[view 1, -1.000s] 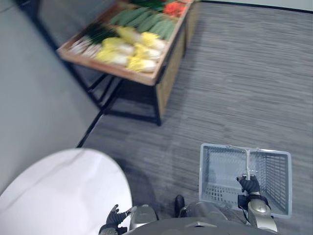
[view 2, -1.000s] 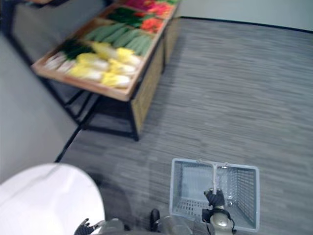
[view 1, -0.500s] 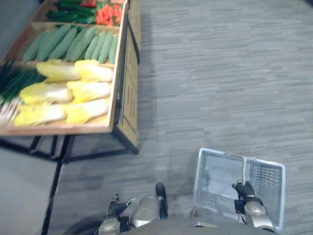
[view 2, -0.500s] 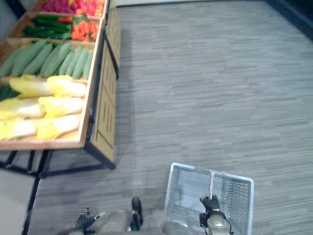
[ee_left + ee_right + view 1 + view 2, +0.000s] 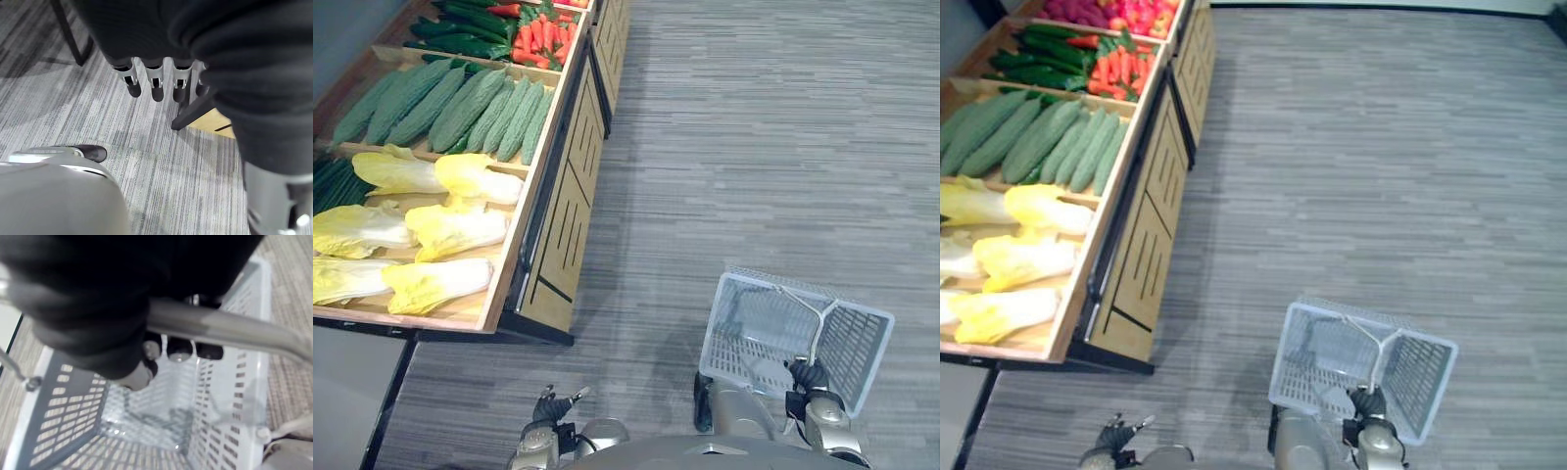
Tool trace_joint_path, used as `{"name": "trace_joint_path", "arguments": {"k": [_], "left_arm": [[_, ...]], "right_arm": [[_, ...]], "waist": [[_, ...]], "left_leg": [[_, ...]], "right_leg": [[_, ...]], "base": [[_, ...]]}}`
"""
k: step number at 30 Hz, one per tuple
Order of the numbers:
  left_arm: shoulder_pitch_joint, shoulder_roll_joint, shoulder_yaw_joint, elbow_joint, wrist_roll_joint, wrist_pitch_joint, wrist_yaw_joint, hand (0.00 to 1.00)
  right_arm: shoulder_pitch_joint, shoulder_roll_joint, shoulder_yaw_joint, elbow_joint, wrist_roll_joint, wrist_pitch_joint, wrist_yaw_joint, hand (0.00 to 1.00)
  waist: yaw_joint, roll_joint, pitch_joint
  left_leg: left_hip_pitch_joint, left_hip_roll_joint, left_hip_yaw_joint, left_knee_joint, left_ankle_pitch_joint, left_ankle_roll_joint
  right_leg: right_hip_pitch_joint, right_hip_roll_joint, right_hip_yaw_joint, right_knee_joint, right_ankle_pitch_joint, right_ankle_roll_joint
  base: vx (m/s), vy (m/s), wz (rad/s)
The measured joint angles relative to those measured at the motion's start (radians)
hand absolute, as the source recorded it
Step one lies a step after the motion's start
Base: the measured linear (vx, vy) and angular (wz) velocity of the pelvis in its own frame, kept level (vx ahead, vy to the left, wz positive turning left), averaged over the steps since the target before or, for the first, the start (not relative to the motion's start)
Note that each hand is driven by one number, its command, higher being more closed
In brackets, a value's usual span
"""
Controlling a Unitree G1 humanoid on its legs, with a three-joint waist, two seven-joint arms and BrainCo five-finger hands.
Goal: Pick vegetable in the basket
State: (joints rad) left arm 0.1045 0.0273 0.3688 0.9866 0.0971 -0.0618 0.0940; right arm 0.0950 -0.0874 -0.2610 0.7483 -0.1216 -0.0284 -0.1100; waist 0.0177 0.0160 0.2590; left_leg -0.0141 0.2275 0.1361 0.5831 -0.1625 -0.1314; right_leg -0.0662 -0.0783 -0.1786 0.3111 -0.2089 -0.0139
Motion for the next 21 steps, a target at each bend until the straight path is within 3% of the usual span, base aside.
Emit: {"name": "trace_joint_path", "arguments": {"k": [1,3,4,6,7,8,9,10,11,13,14,15,16,17,20,21], "left_arm": [[0.011,-0.008,0.005,-0.007,0.000,0.000,0.000,0.00],[0.036,-0.020,0.007,-0.019,-0.015,-0.004,0.000,0.00],[0.039,-0.018,0.004,-0.022,-0.021,-0.007,-0.001,0.00],[0.045,-0.017,-0.001,-0.021,-0.021,-0.003,-0.001,0.00],[0.057,-0.018,-0.012,-0.020,-0.021,-0.003,-0.001,0.00],[0.062,-0.017,-0.011,-0.016,-0.021,-0.002,-0.002,0.00],[0.070,-0.003,-0.011,-0.009,-0.017,0.004,-0.004,0.00],[0.071,0.002,-0.014,-0.008,-0.006,0.008,-0.006,0.00],[0.074,0.007,-0.017,0.000,0.003,0.007,-0.009,0.00],[0.073,0.022,-0.036,0.011,0.004,0.009,-0.010,0.00],[0.071,0.032,-0.066,0.019,0.011,0.016,-0.010,0.00],[0.069,0.053,-0.099,0.019,0.010,0.018,-0.008,0.00],[0.065,0.056,-0.114,0.017,0.009,0.018,-0.008,0.00],[0.038,0.056,-0.123,0.014,-0.002,0.015,-0.005,0.00],[0.009,0.056,-0.123,-0.011,-0.027,0.007,-0.002,0.00],[0.004,0.054,-0.121,-0.023,-0.042,0.000,-0.002,0.00]], "right_arm": [[0.021,0.003,0.003,-0.018,0.000,0.005,-0.004,1.00],[0.034,0.002,0.017,-0.023,0.000,0.009,-0.008,1.00],[0.027,-0.003,0.018,-0.015,0.000,0.012,-0.008,1.00],[0.010,-0.013,0.014,0.001,0.000,0.013,-0.009,1.00],[-0.004,-0.033,0.013,0.020,0.000,0.013,-0.008,1.00],[-0.013,-0.038,0.014,0.034,0.000,0.013,-0.009,1.00],[-0.020,-0.028,0.018,0.071,0.000,0.017,-0.006,1.00],[-0.022,-0.029,0.017,0.080,0.000,0.018,-0.003,1.00],[-0.024,-0.027,0.004,0.096,0.000,0.020,0.000,1.00],[-0.022,-0.015,-0.029,0.097,0.003,0.020,-0.005,1.00],[-0.025,-0.019,-0.036,0.097,0.008,0.018,-0.007,1.00],[-0.023,-0.021,-0.027,0.096,0.017,0.010,-0.006,1.00],[-0.022,-0.020,-0.018,0.096,0.020,0.008,-0.006,1.00],[-0.026,-0.015,0.006,0.093,0.020,0.000,-0.002,1.00],[-0.025,-0.012,0.011,0.093,0.020,-0.015,-0.001,1.00],[-0.019,-0.010,0.011,0.095,0.022,-0.020,-0.002,1.00]], "waist": [[0.010,0.011,0.008],[0.031,0.010,0.008],[0.039,0.007,0.009],[0.043,0.004,0.004],[0.047,0.008,0.001],[0.052,0.006,0.000],[0.055,-0.024,-0.026],[0.045,-0.033,-0.035],[0.031,-0.034,-0.035],[0.027,-0.034,-0.037],[0.021,-0.034,-0.036],[0.015,-0.034,-0.037],[0.011,-0.027,-0.036],[-0.006,-0.025,-0.036],[-0.013,-0.026,-0.037],[-0.017,-0.039,-0.042]], "left_leg": [[-0.079,0.043,0.065,0.176,-0.014,0.011],[-0.161,0.063,0.194,0.215,-0.042,0.042],[-0.199,0.038,0.263,0.119,-0.051,0.052],[-0.211,-0.043,0.400,-0.175,0.006,0.077],[-0.214,-0.080,0.491,-0.328,0.083,0.117],[-0.212,-0.093,0.505,-0.354,0.139,0.175],[-0.207,-0.147,0.511,-0.374,0.138,0.243],[-0.201,-0.168,0.481,-0.390,0.127,0.263],[-0.168,-0.186,0.432,-0.396,0.097,0.260],[-0.112,-0.198,0.384,-0.417,0.077,0.249],[-0.051,-0.197,0.336,-0.433,0.056,0.238],[0.012,-0.195,0.289,-0.460,0.049,0.228],[0.037,-0.191,0.265,-0.474,0.050,0.227],[0.076,-0.171,0.197,-0.484,0.054,0.221],[0.080,-0.152,0.107,-0.475,0.062,0.201],[0.074,-0.157,0.059,-0.476,0.059,0.169]], "right_leg": [[0.065,0.001,-0.033,-0.028,-0.018,-0.004],[0.142,-0.003,-0.060,-0.083,-0.044,-0.010],[0.176,-0.011,-0.078,-0.118,-0.044,0.009],[0.216,-0.030,-0.113,-0.163,-0.044,0.036],[0.243,-0.029,-0.132,-0.191,-0.052,0.059],[0.259,-0.031,-0.133,-0.197,-0.058,0.071],[0.274,-0.055,-0.136,-0.201,-0.063,0.094],[0.265,-0.071,-0.148,-0.163,-0.048,0.120],[0.236,-0.094,-0.155,0.003,-0.016,0.173],[0.179,-0.115,-0.135,0.224,0.056,0.244],[0.106,-0.116,-0.078,0.428,0.043,0.248],[0.059,-0.107,-0.060,0.525,-0.023,0.214],[0.034,-0.098,-0.049,0.532,-0.042,0.184],[-0.039,-0.059,-0.002,0.445,-0.092,0.136],[-0.108,-0.026,0.112,0.243,-0.089,0.126],[-0.124,-0.027,0.203,0.098,-0.041,0.134]], "base": [[0.22,-0.068,0.48],[0.25,-0.045,0.44],[0.34,-0.011,0.49],[0.41,0.058,0.37],[0.46,0.114,0.20],[0.64,0.142,0.23],[0.48,0.084,0.38],[0.71,0.166,0.88],[0.57,0.170,0.98],[0.51,0.138,0.86],[0.54,0.051,1.02],[0.52,0.007,1.05],[0.55,-0.114,1.55],[0.41,-0.164,1.37],[0.34,-0.272,1.31],[0.27,-0.352,1.78]]}}
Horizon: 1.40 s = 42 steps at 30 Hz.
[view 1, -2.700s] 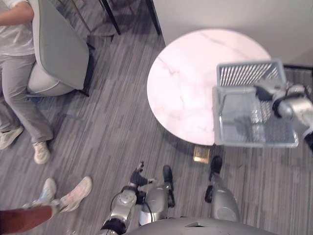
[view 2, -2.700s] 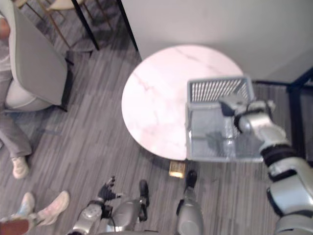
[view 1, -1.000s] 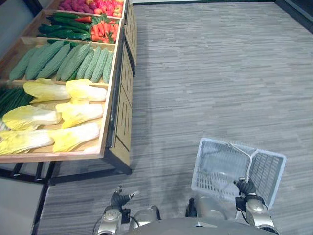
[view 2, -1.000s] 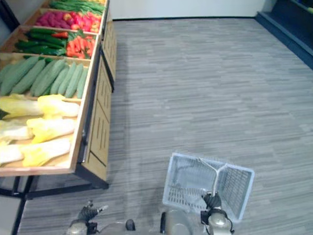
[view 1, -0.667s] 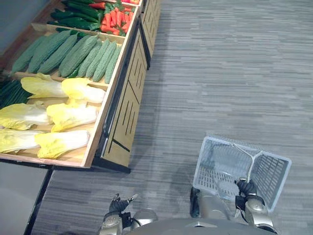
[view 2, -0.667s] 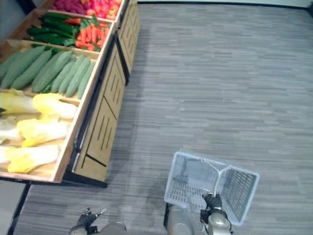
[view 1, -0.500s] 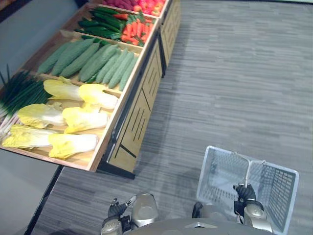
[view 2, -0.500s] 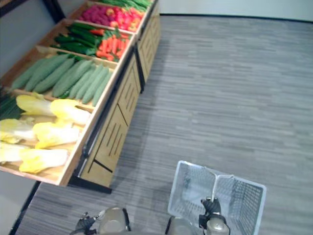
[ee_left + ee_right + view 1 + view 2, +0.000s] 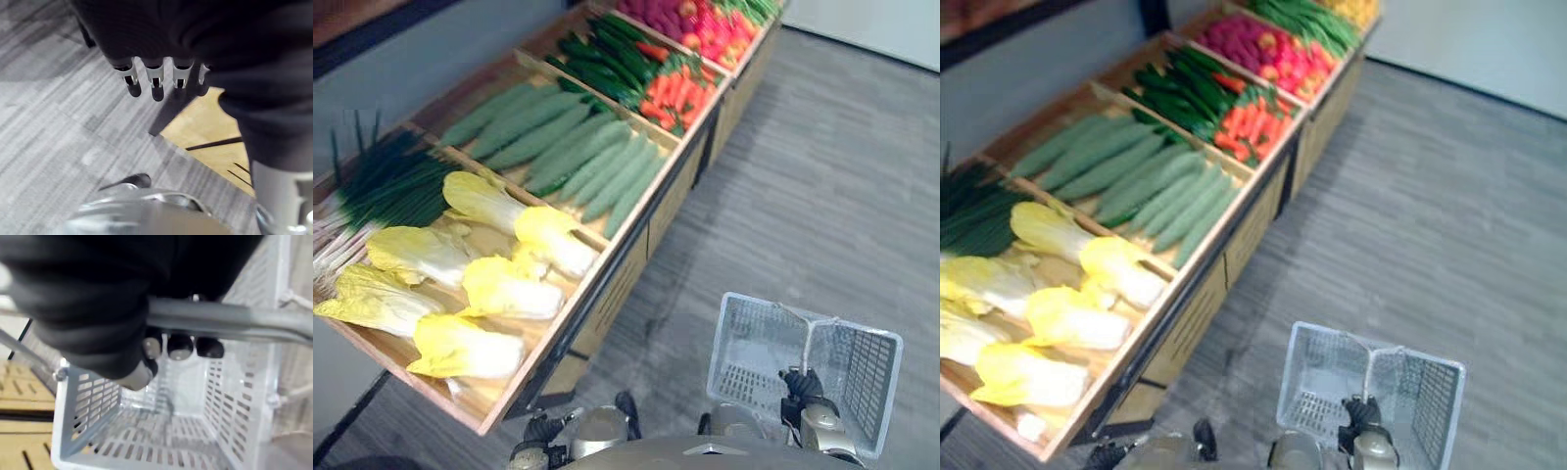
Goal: Pick vegetable in the basket
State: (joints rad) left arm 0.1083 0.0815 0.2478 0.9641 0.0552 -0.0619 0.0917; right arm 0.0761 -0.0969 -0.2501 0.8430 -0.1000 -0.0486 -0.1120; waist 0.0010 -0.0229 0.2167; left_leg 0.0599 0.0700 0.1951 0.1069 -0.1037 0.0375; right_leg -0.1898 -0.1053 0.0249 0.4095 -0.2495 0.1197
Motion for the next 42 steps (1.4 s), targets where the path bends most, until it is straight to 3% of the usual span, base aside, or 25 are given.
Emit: {"name": "trace_joint_path", "arguments": {"k": [1,2,3,5,7,8,11,13,15,17,18,20,21,23,27,29,33,36,38,42], "left_arm": [[-0.010,0.003,0.005,-0.003,-0.007,-0.011,0.000,0.00],[-0.024,0.004,0.015,0.002,-0.008,-0.015,0.000,0.00],[-0.031,-0.049,0.050,-0.011,-0.035,-0.014,-0.002,0.00],[-0.028,-0.077,0.051,-0.017,-0.041,-0.022,-0.004,0.00],[-0.036,-0.080,0.067,-0.015,-0.045,-0.020,-0.006,0.00],[-0.052,-0.088,0.076,-0.005,-0.044,-0.020,-0.007,0.00],[-0.061,-0.128,0.135,0.002,-0.047,-0.021,-0.005,0.00],[-0.068,-0.137,0.162,0.002,-0.076,-0.023,-0.002,0.00],[-0.073,-0.144,0.201,0.001,-0.125,-0.023,0.003,0.00],[-0.070,-0.146,0.230,-0.017,-0.179,-0.022,0.024,0.00],[-0.069,-0.146,0.238,-0.036,-0.194,-0.022,0.029,0.00],[-0.060,-0.138,0.265,-0.165,-0.268,-0.024,0.067,0.00],[-0.058,-0.133,0.261,-0.211,-0.282,-0.026,0.070,0.00],[-0.063,-0.103,0.213,-0.423,-0.317,-0.076,0.109,0.00],[-0.096,-0.052,0.184,-0.724,-0.316,-0.139,0.159,0.00],[-0.110,-0.010,0.169,-0.851,-0.295,-0.165,0.187,0.00],[-0.172,0.059,0.099,-0.998,-0.191,-0.184,0.223,0.00],[-0.225,0.113,0.005,-1.034,-0.077,-0.183,0.235,0.00],[-0.271,0.146,-0.091,-1.035,0.022,-0.181,0.231,0.00],[-0.320,0.163,-0.233,-1.019,0.151,-0.159,0.210,0.00]], "right_arm": [[0.012,0.010,-0.006,0.006,0.004,-0.003,0.000,1.00],[0.006,0.020,-0.011,0.021,0.009,-0.003,0.000,1.00],[0.000,0.014,-0.034,0.029,0.011,-0.003,-0.002,1.00],[0.001,0.023,-0.056,0.019,0.018,0.001,0.003,1.00],[0.009,0.057,-0.056,0.021,0.019,0.000,0.011,1.00],[0.019,0.061,-0.054,0.025,0.014,0.001,0.019,1.00],[0.033,0.054,-0.054,0.042,-0.002,0.011,0.021,1.00],[0.040,0.056,-0.048,0.054,-0.003,0.011,0.022,1.00],[0.044,0.055,-0.038,0.060,-0.004,0.012,0.022,1.00],[0.049,0.057,-0.015,0.059,-0.006,0.011,0.021,1.00],[0.046,0.059,-0.009,0.059,-0.007,0.011,0.022,1.00],[0.056,0.087,-0.001,0.055,-0.011,0.004,0.021,1.00],[0.064,0.096,-0.001,0.053,-0.012,0.001,0.021,1.00],[0.095,0.124,-0.017,0.026,-0.011,-0.001,0.016,1.00],[0.129,0.114,-0.012,0.017,-0.012,-0.003,0.011,1.00],[0.143,0.094,-0.007,0.017,-0.012,-0.006,0.011,1.00],[0.161,0.061,0.001,0.018,-0.012,-0.012,0.014,1.00],[0.162,0.059,0.007,0.018,-0.013,-0.012,0.023,1.00],[0.162,0.058,0.007,0.017,-0.024,-0.013,0.028,1.00],[0.162,0.059,0.007,0.017,-0.024,-0.021,0.028,1.00]], "waist": [[-0.003,-0.037,-0.014],[-0.005,-0.033,-0.004],[0.021,0.022,-0.007],[0.025,0.050,-0.004],[0.031,0.033,0.000],[0.050,0.033,0.000],[0.054,0.042,-0.004],[0.074,0.041,-0.006],[0.071,0.036,-0.008],[0.072,0.029,-0.014],[0.073,0.031,-0.015],[0.070,0.002,-0.042],[0.070,0.000,-0.052],[0.048,-0.032,-0.077],[0.047,-0.039,-0.094],[0.041,-0.035,-0.111],[0.041,-0.001,-0.123],[0.040,0.001,-0.125],[0.014,0.000,-0.128],[-0.008,0.001,-0.131]], "left_leg": [[-0.003,-0.016,-0.053,0.001,-0.033,-0.054],[0.004,-0.012,-0.075,0.001,-0.048,-0.087],[-0.030,0.045,-0.112,0.037,-0.048,-0.110],[-0.062,0.088,-0.178,0.070,-0.050,-0.140],[-0.064,0.100,-0.241,0.045,-0.006,-0.162],[-0.073,0.108,-0.260,0.022,0.030,-0.163],[-0.094,0.103,-0.260,-0.006,0.087,-0.157],[-0.107,0.097,-0.223,-0.018,0.095,-0.144],[-0.122,0.108,-0.058,0.025,0.108,-0.107],[-0.119,0.127,0.187,0.127,0.044,-0.095],[-0.128,0.124,0.205,0.136,0.038,-0.090],[-0.130,0.062,0.199,0.082,0.040,-0.072],[-0.126,0.042,0.187,0.047,0.053,-0.072],[-0.074,-0.031,0.139,-0.111,0.122,-0.060],[-0.025,-0.054,0.122,-0.176,0.152,-0.056],[-0.003,-0.053,0.129,-0.201,0.159,-0.054],[0.012,-0.036,0.156,-0.210,0.149,-0.065],[0.023,-0.020,0.182,-0.211,0.144,-0.072],[0.024,-0.013,0.201,-0.211,0.143,-0.075],[0.023,0.001,0.235,-0.211,0.144,-0.084]], "right_leg": [[0.001,-0.010,0.149,-0.115,0.096,0.004],[0.005,-0.009,0.141,-0.083,0.116,-0.003],[0.007,0.045,0.167,-0.016,0.098,-0.013],[0.012,0.121,0.281,0.064,0.061,-0.010],[0.041,0.111,0.204,0.083,0.004,-0.036],[0.078,0.094,0.102,0.045,-0.015,-0.068],[0.136,0.066,-0.043,-0.014,-0.017,-0.072],[0.151,0.037,-0.116,-0.036,-0.025,-0.093],[0.174,-0.012,-0.177,-0.053,-0.022,-0.090],[0.182,-0.072,-0.212,-0.067,-0.012,-0.068],[0.181,-0.081,-0.213,-0.069,-0.007,-0.056],[0.186,-0.111,-0.204,-0.123,0.017,-0.027],[0.190,-0.116,-0.202,-0.142,0.024,-0.026],[0.235,-0.132,-0.207,-0.203,0.049,-0.017],[0.284,-0.135,-0.203,-0.230,0.086,-0.006],[0.292,-0.130,-0.197,-0.230,0.097,0.004],[0.301,-0.113,-0.169,-0.238,0.114,-0.002],[0.298,-0.103,-0.138,-0.243,0.118,-0.004],[0.289,-0.095,-0.118,-0.248,0.119,-0.004],[0.266,-0.082,-0.087,-0.253,0.120,-0.005]], "base": [[0.28,-0.378,1.88],[0.30,-0.505,1.64],[0.24,-0.405,1.22],[0.20,-0.330,1.60],[0.08,-0.329,1.73],[0.02,-0.240,1.25],[-0.06,-0.169,1.53],[-0.14,-0.006,1.26],[-0.07,0.114,1.05],[-0.02,0.220,0.70],[-0.03,0.245,0.29],[-0.01,0.249,0.18],[0.04,0.234,0.47],[0.06,0.177,0.77],[0.10,0.091,0.26],[0.09,0.002,-0.03],[0.03,-0.025,-0.16],[0.00,-0.042,-0.31],[-0.01,-0.056,-0.28],[0.00,-0.055,-0.31]]}}
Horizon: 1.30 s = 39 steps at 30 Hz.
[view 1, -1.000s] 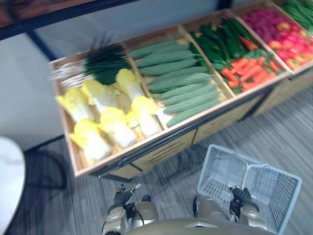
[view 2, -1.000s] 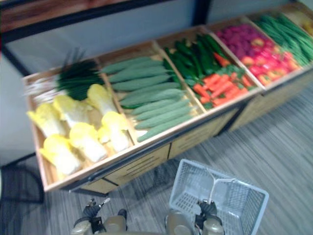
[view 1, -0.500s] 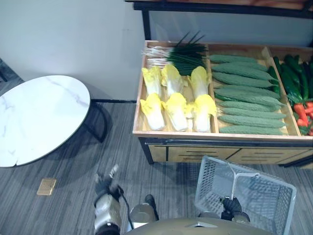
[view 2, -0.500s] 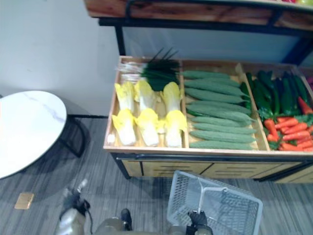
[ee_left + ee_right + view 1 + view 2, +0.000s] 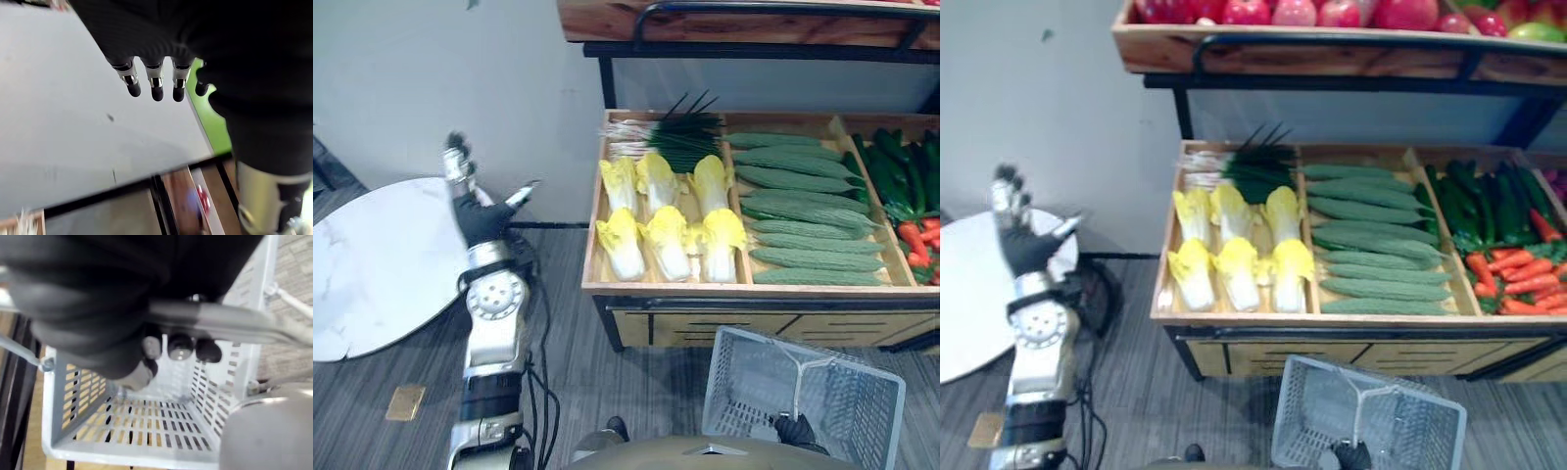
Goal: Pick vegetable in the basket
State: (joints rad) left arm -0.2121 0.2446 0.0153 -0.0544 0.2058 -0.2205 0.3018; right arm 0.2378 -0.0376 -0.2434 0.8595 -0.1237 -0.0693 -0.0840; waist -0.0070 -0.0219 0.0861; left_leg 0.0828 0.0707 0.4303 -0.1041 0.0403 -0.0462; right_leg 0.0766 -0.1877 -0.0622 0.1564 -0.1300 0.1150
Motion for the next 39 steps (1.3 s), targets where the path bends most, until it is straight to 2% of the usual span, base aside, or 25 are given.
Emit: {"name": "trace_joint_path", "arguments": {"k": [2,5,6,11,13,20,23,31,36,39], "left_arm": [[-0.053,0.006,-0.080,0.059,0.096,0.019,-0.015,0.00],[-0.102,0.011,-0.154,0.122,0.191,0.030,-0.020,0.00],[-0.120,0.012,-0.173,0.155,0.227,0.043,-0.021,0.00],[-0.161,0.013,-0.207,0.273,0.288,0.088,-0.021,0.00],[-0.179,0.013,-0.211,0.301,0.296,0.101,-0.021,0.00],[-0.279,0.000,-0.212,0.423,0.299,0.145,-0.016,0.00],[-0.311,0.000,-0.212,0.479,0.300,0.165,-0.014,0.00],[-0.401,-0.002,-0.211,0.569,0.323,0.183,-0.008,0.00],[-0.450,-0.004,-0.203,0.640,0.326,0.208,0.020,0.00],[-0.464,-0.006,-0.201,0.664,0.327,0.213,0.030,0.00]], "right_arm": [[0.001,0.000,-0.002,0.000,0.000,-0.001,-0.001,1.00],[-0.001,0.000,-0.002,0.000,0.000,-0.002,-0.008,1.00],[-0.004,0.000,-0.005,-0.001,0.000,-0.003,-0.011,1.00],[-0.008,0.000,-0.018,-0.020,0.000,-0.003,-0.020,1.00],[-0.016,0.000,-0.022,-0.021,0.001,-0.003,-0.029,1.00],[-0.049,0.001,-0.023,-0.046,0.020,-0.003,-0.041,1.00],[-0.067,0.003,-0.024,-0.056,0.025,-0.003,-0.049,1.00],[-0.139,-0.001,-0.025,-0.065,0.041,-0.003,-0.078,1.00],[-0.163,-0.001,-0.024,-0.100,0.062,-0.010,-0.086,1.00],[-0.167,-0.001,-0.025,-0.100,0.068,-0.019,-0.090,1.00]], "waist": [[-0.014,0.002,-0.001],[-0.021,0.004,-0.012],[-0.032,0.008,-0.012],[-0.040,0.021,0.005],[-0.043,0.024,0.009],[-0.053,0.026,0.059],[-0.057,0.023,0.071],[-0.057,0.037,0.153],[-0.059,0.046,0.205],[-0.058,0.046,0.210]], "left_leg": [[0.000,0.007,0.006,0.000,0.002,-0.003],[-0.025,0.013,0.026,0.000,0.008,-0.007],[-0.034,0.013,0.028,0.000,0.014,-0.006],[-0.036,0.017,0.057,0.000,0.028,-0.001],[-0.056,0.019,0.060,-0.001,0.022,-0.010],[-0.103,0.026,0.101,0.000,0.039,-0.007],[-0.123,0.021,0.109,0.001,0.055,0.007],[-0.175,0.020,0.136,0.006,0.068,0.006],[-0.214,0.023,0.145,0.006,0.076,0.005],[-0.239,0.024,0.144,0.006,0.081,0.002]], "right_leg": [[-0.005,0.008,0.015,0.000,0.000,0.000],[-0.040,0.013,0.026,0.002,0.000,0.000],[-0.054,0.013,0.026,0.002,0.000,0.000],[-0.072,0.019,0.058,0.002,-0.001,-0.001],[-0.091,0.021,0.066,0.001,-0.001,-0.001],[-0.153,0.023,0.080,0.002,0.010,0.002],[-0.177,0.020,0.087,0.004,0.011,0.002],[-0.257,0.022,0.110,0.033,0.010,0.002],[-0.315,0.027,0.129,0.054,0.010,0.002],[-0.341,0.028,0.129,0.059,0.010,0.002]], "base": [[0.00,-0.059,-0.13],[-0.01,-0.046,-0.15],[0.00,-0.055,-0.06],[-0.03,-0.033,-0.16],[-0.09,-0.030,-0.09],[-0.03,-0.015,-0.04],[0.04,-0.009,-0.04],[0.02,-0.020,-0.07],[0.01,-0.032,-0.07],[0.02,-0.017,0.01]]}}
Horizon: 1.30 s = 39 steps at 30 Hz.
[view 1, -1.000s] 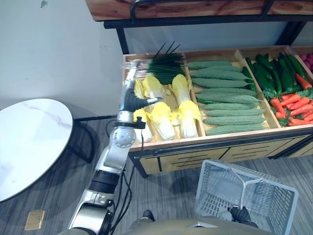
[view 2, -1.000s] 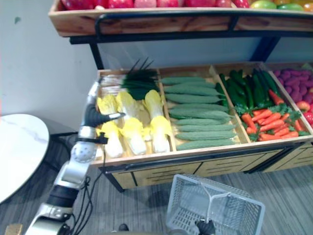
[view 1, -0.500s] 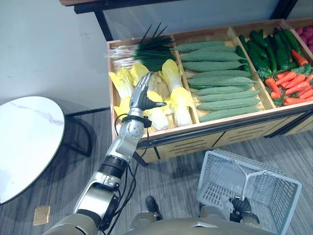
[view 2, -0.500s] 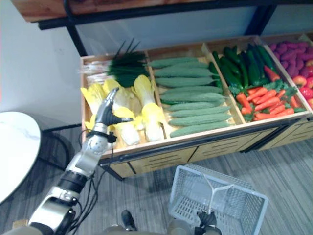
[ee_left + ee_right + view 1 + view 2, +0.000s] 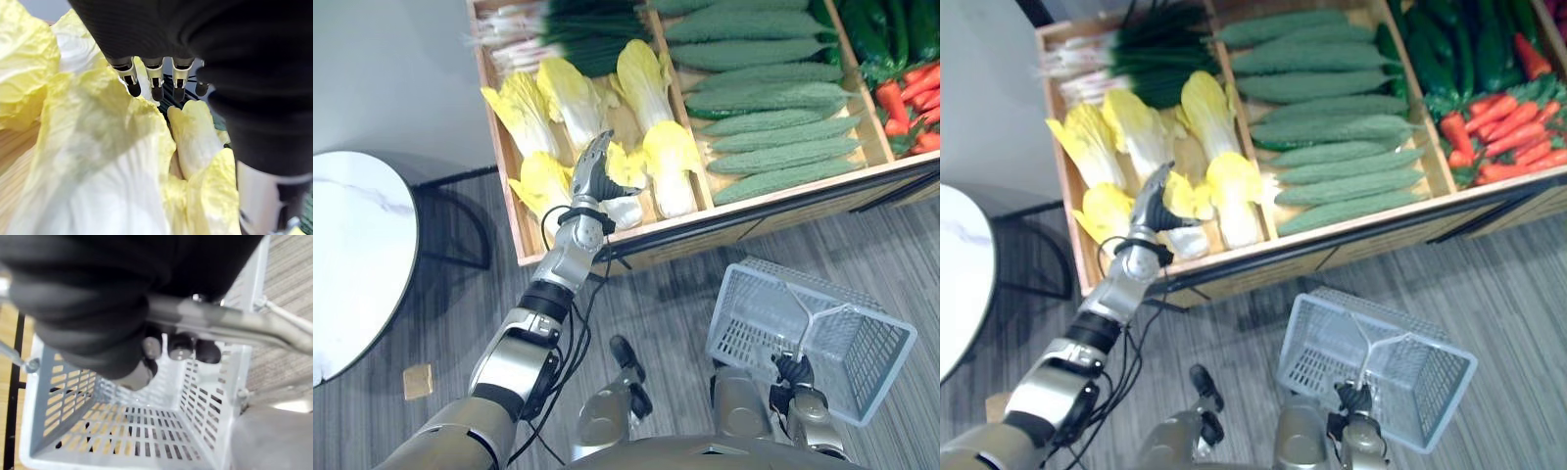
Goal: Pick vegetable in the basket
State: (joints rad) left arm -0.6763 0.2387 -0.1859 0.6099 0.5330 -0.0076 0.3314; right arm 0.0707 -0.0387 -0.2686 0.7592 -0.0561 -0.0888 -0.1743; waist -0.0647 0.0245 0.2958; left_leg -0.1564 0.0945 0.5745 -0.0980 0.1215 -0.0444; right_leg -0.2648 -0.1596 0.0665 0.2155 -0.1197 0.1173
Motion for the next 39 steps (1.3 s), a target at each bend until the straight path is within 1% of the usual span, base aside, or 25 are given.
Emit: {"name": "trace_joint_path", "arguments": {"k": [4,5,9,14,19,22,26,29,32,33,35,36,39], "left_arm": [[-0.011,0.000,0.013,0.020,0.004,0.003,0.005,0.00],[-0.012,-0.001,0.020,0.021,0.004,0.000,0.009,1.00],[-0.032,-0.007,0.027,0.052,0.007,-0.008,0.025,1.00],[-0.079,-0.012,0.090,0.123,0.009,-0.007,0.025,1.00],[-0.107,-0.007,0.090,0.164,0.008,0.003,0.023,1.00],[-0.117,-0.002,0.089,0.177,0.007,0.006,0.017,1.00],[-0.116,-0.005,0.047,0.170,0.003,0.024,-0.005,1.00],[-0.102,-0.008,0.019,0.122,-0.005,0.026,-0.009,1.00],[-0.088,-0.027,0.017,-0.019,-0.012,0.024,-0.014,1.00],[-0.088,-0.026,0.017,-0.049,-0.012,0.024,-0.012,1.00],[-0.093,-0.024,-0.004,-0.181,-0.013,0.023,0.007,1.00],[-0.093,-0.024,-0.010,-0.195,-0.013,0.023,0.008,1.00],[-0.083,-0.029,-0.054,-0.325,-0.013,0.016,0.026,1.00]], "right_arm": [[-0.023,-0.001,0.001,0.001,0.005,-0.001,-0.012,1.00],[-0.029,-0.001,0.002,0.001,0.005,-0.002,-0.015,1.00],[-0.036,-0.001,0.003,0.001,0.006,-0.006,-0.025,1.00],[-0.040,-0.001,0.004,0.001,0.016,-0.008,-0.026,1.00],[-0.040,-0.002,0.006,0.003,0.015,-0.007,-0.025,1.00],[-0.039,-0.002,0.006,0.014,0.016,-0.005,-0.025,1.00],[-0.031,-0.002,0.002,0.024,0.016,0.010,-0.025,1.00],[-0.021,-0.002,-0.003,0.023,0.016,0.018,-0.024,1.00],[0.007,0.003,-0.034,0.012,0.017,0.024,-0.021,1.00],[0.013,0.003,-0.039,0.009,0.022,0.025,-0.021,1.00],[0.062,0.009,-0.059,-0.029,0.042,0.028,-0.021,1.00],[0.068,0.013,-0.066,-0.034,0.044,0.028,-0.021,1.00],[0.138,0.044,-0.109,-0.086,0.076,0.028,-0.022,1.00]], "waist": [[0.000,0.000,0.029],[0.000,0.001,0.038],[0.001,0.002,0.046],[0.000,0.002,0.048],[0.000,0.002,0.048],[-0.002,0.000,0.049],[-0.002,-0.005,0.049],[0.001,-0.013,0.048],[0.004,-0.027,0.043],[0.004,-0.031,0.036],[0.002,-0.050,0.011],[0.003,-0.052,0.009],[0.000,-0.066,-0.022]], "left_leg": [[-0.003,-0.001,0.001,0.000,0.000,0.000],[-0.004,-0.001,0.001,0.000,0.000,0.000],[-0.019,-0.001,0.001,0.000,0.000,0.000],[-0.025,-0.003,0.004,0.000,0.002,0.001],[-0.016,-0.003,0.007,0.000,0.002,0.001],[0.006,-0.002,0.008,0.000,0.002,0.001],[0.055,0.002,-0.002,0.000,0.001,0.000],[0.091,0.005,-0.006,0.000,-0.003,-0.004],[0.140,0.007,-0.006,0.000,-0.010,-0.009],[0.141,0.007,-0.005,-0.001,-0.011,-0.010],[0.149,0.009,-0.006,-0.006,-0.022,-0.004],[0.151,0.010,-0.006,-0.006,-0.024,-0.005],[0.182,0.010,0.001,-0.006,-0.038,-0.006]], "right_leg": [[-0.009,-0.001,0.001,0.008,0.000,0.000],[-0.009,-0.001,0.001,0.008,0.000,0.000],[-0.028,-0.001,0.002,0.014,-0.001,0.000],[-0.043,-0.003,0.003,0.026,-0.003,0.001],[-0.034,-0.003,0.002,0.026,-0.003,0.001],[-0.008,-0.003,0.001,0.024,-0.003,0.001],[0.053,-0.003,-0.023,0.022,-0.003,0.001],[0.095,-0.002,-0.031,0.020,-0.003,0.001],[0.150,-0.002,-0.048,0.018,-0.003,0.001],[0.152,-0.002,-0.051,0.016,-0.003,0.001],[0.173,0.000,-0.055,-0.005,-0.003,0.001],[0.175,0.000,-0.056,-0.006,-0.003,0.001],[0.204,0.000,-0.053,-0.010,-0.002,0.001]], "base": [[0.02,-0.009,0.00],[0.00,0.000,0.00],[0.00,0.000,0.00],[0.05,-0.016,-0.01],[0.07,-0.024,-0.01],[0.07,-0.031,0.01],[0.06,-0.034,0.12],[0.03,-0.028,0.09],[0.00,-0.029,0.06],[-0.02,-0.032,0.01],[-0.03,-0.035,0.03],[-0.04,-0.024,0.04],[-0.02,-0.019,-0.09]]}}
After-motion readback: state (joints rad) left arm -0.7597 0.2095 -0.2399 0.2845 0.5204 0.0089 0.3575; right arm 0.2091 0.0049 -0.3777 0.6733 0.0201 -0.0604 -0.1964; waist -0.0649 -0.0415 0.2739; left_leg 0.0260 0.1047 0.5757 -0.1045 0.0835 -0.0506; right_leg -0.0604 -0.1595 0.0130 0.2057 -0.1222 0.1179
